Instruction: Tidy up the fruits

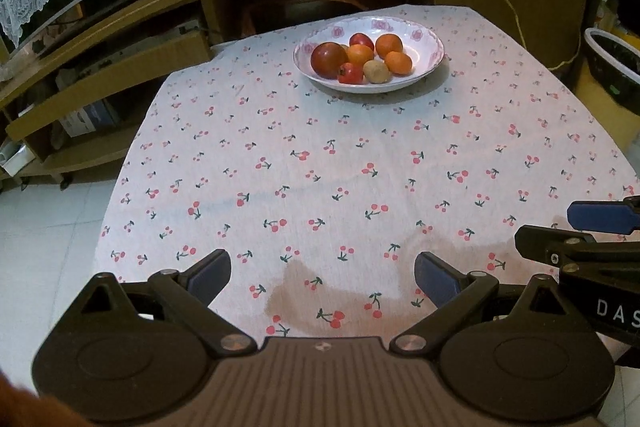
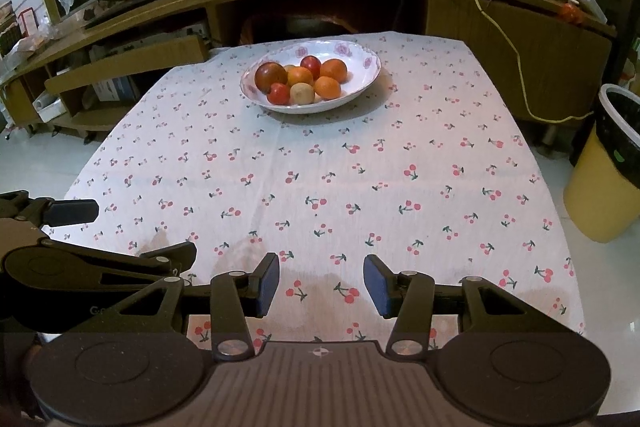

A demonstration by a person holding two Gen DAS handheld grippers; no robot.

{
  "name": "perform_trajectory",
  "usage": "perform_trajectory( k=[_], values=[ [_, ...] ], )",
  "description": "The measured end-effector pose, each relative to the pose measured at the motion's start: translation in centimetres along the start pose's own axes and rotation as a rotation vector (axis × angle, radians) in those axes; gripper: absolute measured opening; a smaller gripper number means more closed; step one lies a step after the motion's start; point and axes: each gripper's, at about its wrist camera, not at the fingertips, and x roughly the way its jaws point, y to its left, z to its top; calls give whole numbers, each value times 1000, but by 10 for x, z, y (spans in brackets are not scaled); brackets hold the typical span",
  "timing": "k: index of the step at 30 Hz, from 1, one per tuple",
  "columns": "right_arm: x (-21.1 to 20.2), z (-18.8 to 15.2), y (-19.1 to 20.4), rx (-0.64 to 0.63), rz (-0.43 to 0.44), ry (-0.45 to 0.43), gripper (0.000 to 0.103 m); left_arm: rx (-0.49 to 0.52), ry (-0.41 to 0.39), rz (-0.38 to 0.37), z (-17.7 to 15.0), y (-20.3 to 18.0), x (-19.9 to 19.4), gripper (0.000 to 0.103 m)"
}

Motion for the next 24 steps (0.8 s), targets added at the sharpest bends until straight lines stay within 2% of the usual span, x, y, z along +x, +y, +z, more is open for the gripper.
perform_trajectory(
  k=[24],
  values=[
    [3, 0, 2, -10, -17, 11, 50, 2, -11, 15, -2, -1, 1, 103]
  ],
)
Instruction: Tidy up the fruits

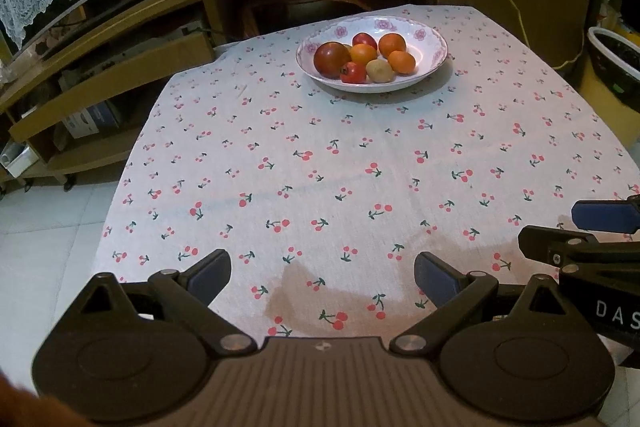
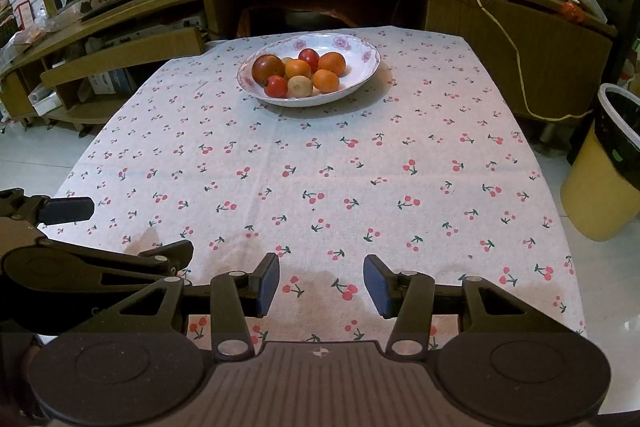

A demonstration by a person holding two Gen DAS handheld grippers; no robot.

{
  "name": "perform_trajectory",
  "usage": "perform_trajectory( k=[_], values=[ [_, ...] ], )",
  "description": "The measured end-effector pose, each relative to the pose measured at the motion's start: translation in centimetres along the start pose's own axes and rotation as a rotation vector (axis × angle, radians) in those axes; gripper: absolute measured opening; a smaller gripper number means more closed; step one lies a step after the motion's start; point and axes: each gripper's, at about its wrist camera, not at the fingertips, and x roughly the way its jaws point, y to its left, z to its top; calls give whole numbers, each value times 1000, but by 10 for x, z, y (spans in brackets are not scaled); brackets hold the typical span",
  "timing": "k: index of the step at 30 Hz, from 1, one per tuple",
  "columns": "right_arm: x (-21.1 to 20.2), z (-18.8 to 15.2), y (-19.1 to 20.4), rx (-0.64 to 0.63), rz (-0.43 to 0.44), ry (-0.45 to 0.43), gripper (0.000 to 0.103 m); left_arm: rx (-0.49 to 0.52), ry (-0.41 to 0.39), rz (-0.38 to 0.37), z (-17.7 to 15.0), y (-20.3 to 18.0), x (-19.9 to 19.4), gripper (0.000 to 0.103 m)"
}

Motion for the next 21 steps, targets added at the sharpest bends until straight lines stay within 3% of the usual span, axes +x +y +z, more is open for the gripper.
perform_trajectory(
  k=[21],
  values=[
    [1, 1, 1, -11, -13, -3, 50, 15, -13, 13, -1, -2, 0, 103]
  ],
)
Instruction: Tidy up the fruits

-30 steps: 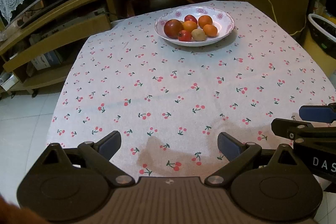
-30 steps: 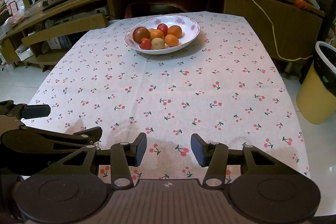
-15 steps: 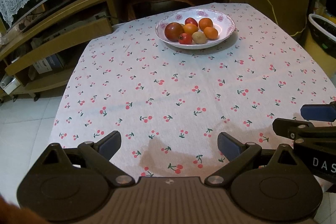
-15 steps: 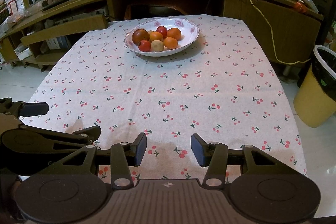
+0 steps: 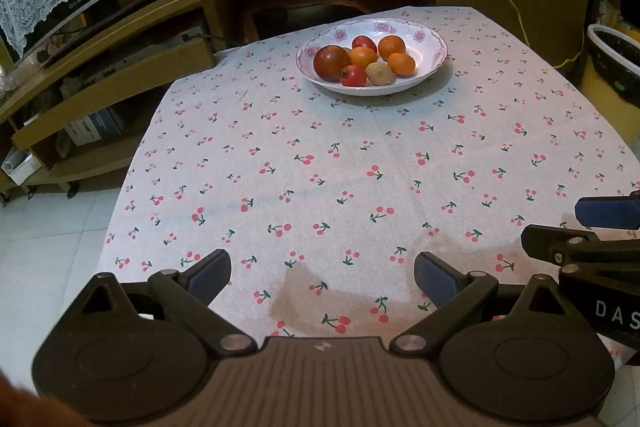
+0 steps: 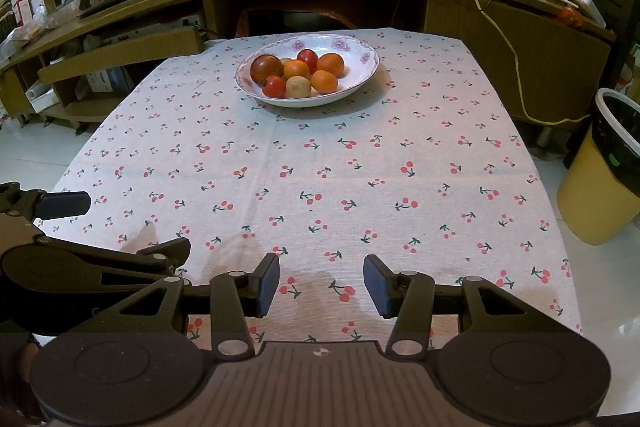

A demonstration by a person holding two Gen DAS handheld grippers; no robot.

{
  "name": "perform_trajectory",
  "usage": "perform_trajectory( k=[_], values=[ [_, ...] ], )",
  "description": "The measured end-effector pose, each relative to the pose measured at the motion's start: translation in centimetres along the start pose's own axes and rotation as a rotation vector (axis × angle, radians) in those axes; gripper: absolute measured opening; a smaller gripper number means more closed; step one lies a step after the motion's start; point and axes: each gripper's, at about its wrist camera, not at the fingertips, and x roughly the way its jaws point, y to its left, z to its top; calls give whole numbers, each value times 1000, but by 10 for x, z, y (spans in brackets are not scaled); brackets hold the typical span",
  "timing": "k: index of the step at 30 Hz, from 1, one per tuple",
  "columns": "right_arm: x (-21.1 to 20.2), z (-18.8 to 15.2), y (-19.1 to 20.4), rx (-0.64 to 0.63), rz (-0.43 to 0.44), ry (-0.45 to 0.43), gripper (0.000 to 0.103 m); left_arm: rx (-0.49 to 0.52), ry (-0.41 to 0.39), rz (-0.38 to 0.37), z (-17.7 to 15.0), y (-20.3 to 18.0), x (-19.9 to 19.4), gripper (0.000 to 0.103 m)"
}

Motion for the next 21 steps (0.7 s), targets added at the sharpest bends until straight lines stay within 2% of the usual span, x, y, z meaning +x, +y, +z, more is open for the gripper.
perform_trajectory(
  k=[21],
  values=[
    [1, 0, 2, -8, -23, -5, 54, 2, -5, 5, 1, 1, 2, 103]
  ],
)
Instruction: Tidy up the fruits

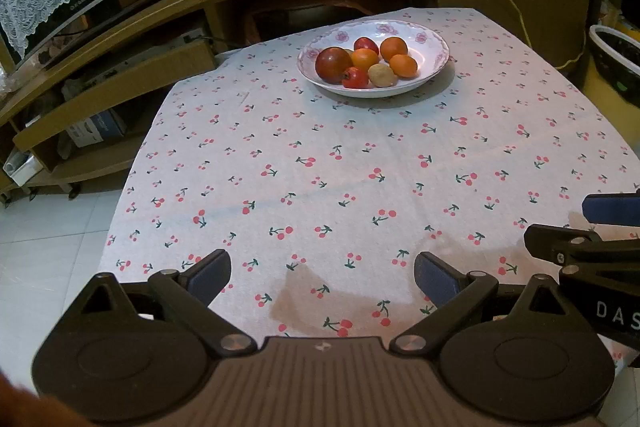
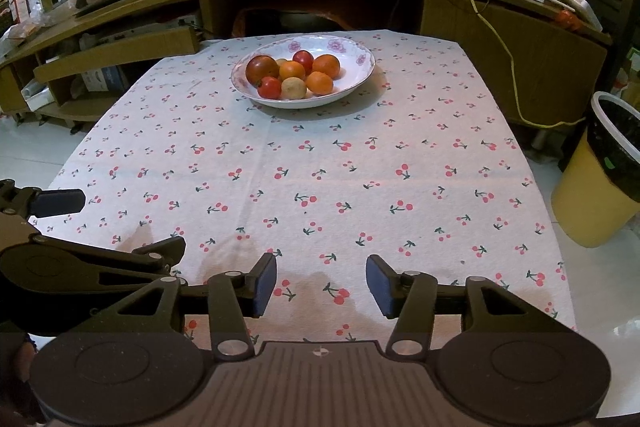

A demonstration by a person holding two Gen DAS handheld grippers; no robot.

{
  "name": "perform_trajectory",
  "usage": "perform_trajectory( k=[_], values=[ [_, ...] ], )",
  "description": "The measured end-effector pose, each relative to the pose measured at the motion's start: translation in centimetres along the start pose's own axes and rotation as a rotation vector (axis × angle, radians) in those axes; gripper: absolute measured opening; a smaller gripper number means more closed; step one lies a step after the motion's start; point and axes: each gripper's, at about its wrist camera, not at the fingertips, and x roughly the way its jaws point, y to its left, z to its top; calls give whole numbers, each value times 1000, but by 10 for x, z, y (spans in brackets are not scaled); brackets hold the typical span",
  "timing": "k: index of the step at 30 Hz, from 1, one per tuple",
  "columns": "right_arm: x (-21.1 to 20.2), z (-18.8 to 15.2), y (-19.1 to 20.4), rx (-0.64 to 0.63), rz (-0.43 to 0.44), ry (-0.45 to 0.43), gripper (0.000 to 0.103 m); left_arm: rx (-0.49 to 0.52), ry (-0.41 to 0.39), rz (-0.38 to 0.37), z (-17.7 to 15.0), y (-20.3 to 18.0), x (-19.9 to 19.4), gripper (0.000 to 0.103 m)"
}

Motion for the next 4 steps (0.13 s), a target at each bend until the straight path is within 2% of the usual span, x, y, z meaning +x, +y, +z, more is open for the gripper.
perform_trajectory(
  k=[4],
  values=[
    [0, 0, 0, -1, -4, 0, 55, -3, 1, 2, 0, 1, 0, 103]
  ],
)
